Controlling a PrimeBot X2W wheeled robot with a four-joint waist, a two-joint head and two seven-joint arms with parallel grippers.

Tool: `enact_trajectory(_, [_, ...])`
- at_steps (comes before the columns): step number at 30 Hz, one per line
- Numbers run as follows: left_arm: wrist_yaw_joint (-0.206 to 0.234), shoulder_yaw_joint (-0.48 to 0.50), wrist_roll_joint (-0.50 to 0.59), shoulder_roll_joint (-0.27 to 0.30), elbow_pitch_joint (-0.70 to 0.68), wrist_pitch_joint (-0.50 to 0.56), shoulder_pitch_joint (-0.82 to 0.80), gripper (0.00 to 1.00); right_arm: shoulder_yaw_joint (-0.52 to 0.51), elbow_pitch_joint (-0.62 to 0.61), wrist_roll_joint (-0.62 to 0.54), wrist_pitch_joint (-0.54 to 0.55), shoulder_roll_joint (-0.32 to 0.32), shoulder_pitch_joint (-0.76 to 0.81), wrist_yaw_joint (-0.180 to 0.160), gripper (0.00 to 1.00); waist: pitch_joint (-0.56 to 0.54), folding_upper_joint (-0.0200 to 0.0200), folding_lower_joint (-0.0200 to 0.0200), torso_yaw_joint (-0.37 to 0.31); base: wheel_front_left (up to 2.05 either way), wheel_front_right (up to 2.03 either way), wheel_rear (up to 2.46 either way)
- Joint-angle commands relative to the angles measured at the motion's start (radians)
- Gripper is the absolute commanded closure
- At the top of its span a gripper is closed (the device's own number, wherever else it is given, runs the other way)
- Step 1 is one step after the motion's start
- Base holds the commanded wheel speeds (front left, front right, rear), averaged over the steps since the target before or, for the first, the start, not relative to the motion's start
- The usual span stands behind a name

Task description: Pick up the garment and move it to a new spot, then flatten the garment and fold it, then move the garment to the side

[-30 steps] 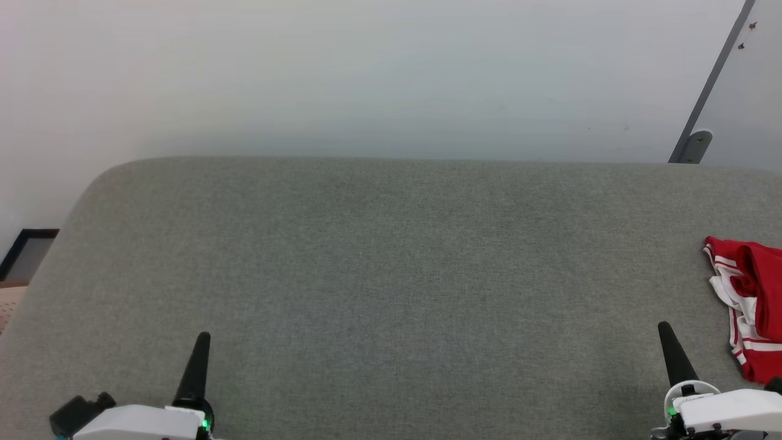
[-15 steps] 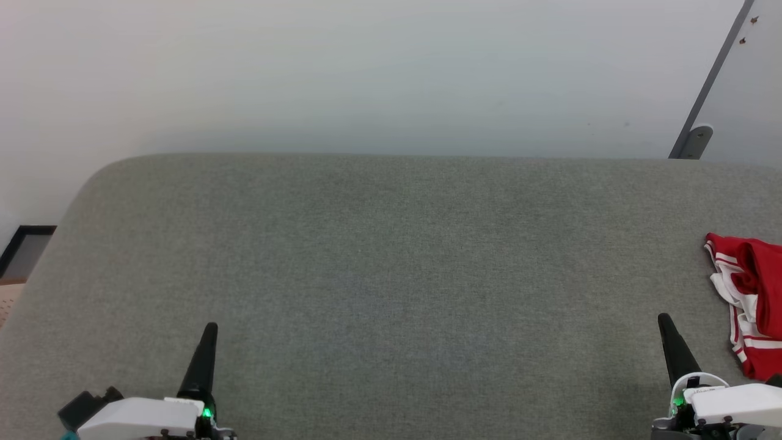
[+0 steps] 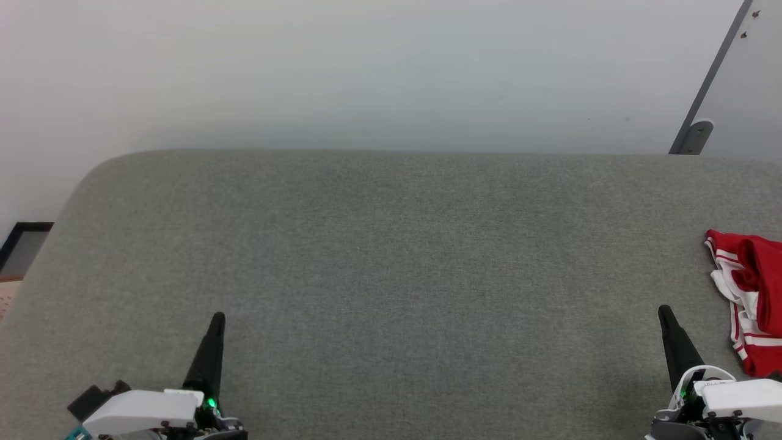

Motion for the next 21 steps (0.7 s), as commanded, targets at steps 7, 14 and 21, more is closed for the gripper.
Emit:
enact_trajectory(7, [-0.003,0.009,-0.048,-0.013,-0.004,0.018,-0.023,1.00,-0.005,-0.008,0.071,0.018,0.003,-0.016,-0.001,1.00,0.006,0.0000,0.0000,-0.001,0.00,0.00,0.00])
enact_trajectory(14, [-0.003,0.012,-0.085,-0.024,-0.004,0.031,-0.030,1.00,-0.007,-0.011,0.122,0.030,0.005,-0.022,-0.001,1.00,0.011,0.0000,0.0000,-0.002,0.00,0.00,0.00])
enact_trajectory(21, [-0.003,0.015,-0.104,-0.029,-0.004,0.038,-0.035,1.00,-0.008,-0.012,0.148,0.037,0.005,-0.022,-0.001,1.00,0.014,0.0000,0.0000,-0.003,0.00,0.00,0.00])
